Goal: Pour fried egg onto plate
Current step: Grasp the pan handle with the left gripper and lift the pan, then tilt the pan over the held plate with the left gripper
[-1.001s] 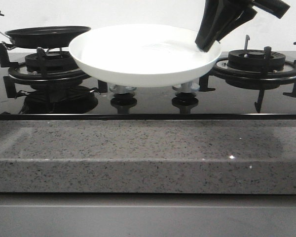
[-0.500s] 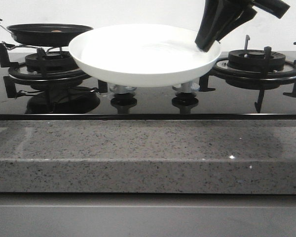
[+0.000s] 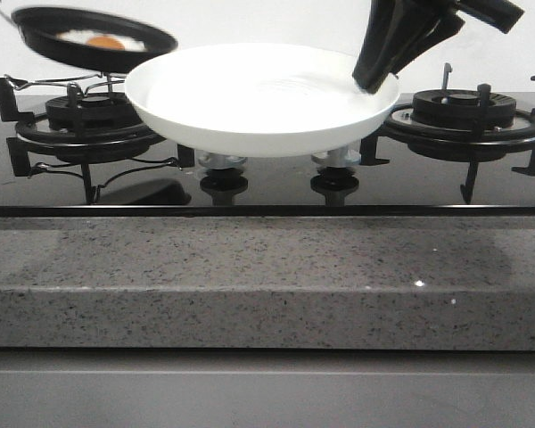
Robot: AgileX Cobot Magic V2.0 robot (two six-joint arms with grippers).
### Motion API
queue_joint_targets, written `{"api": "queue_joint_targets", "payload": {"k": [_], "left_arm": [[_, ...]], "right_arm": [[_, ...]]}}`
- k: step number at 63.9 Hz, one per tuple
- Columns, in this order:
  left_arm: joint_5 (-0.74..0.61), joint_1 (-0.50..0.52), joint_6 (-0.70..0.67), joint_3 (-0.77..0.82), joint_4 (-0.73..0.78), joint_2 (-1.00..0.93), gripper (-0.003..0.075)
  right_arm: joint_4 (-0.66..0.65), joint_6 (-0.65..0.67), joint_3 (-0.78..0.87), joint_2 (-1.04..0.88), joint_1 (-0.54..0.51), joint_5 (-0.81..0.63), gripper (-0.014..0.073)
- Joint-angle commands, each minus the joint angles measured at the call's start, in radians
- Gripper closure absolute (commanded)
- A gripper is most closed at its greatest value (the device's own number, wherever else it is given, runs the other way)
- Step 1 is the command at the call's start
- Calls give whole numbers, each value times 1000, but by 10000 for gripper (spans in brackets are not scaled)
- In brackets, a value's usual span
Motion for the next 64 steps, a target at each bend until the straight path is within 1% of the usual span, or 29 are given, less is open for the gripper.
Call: {"api": "queue_joint_targets", "payload": {"k": [1, 11, 23, 31, 40, 50, 54, 64], "left_arm": [[7, 0, 34, -36, -105, -102, 739], [7, 0, 105, -36, -94, -183, 739], [0, -3, 127, -36, -14, -281, 739], [-49, -35, 127, -36, 25, -345, 739], [-100, -120, 134, -34, 46, -384, 739], [-162, -255, 216, -34, 69, -401, 739], [-203, -315, 263, -34, 116, -406, 740], [-315, -448, 320, -34, 266, -417, 740]], "right_arm": [[20, -8, -28, -42, -1, -38, 652], [20, -8, -28, -42, -1, -38, 652], [20, -8, -28, -42, -1, -38, 652], [20, -8, -28, -42, -1, -38, 652], [20, -8, -28, -42, -1, -38, 652], [20, -8, -28, -42, -1, -38, 652], [20, -8, -28, -42, -1, -38, 652], [20, -8, -28, -42, -1, -38, 652]]}}
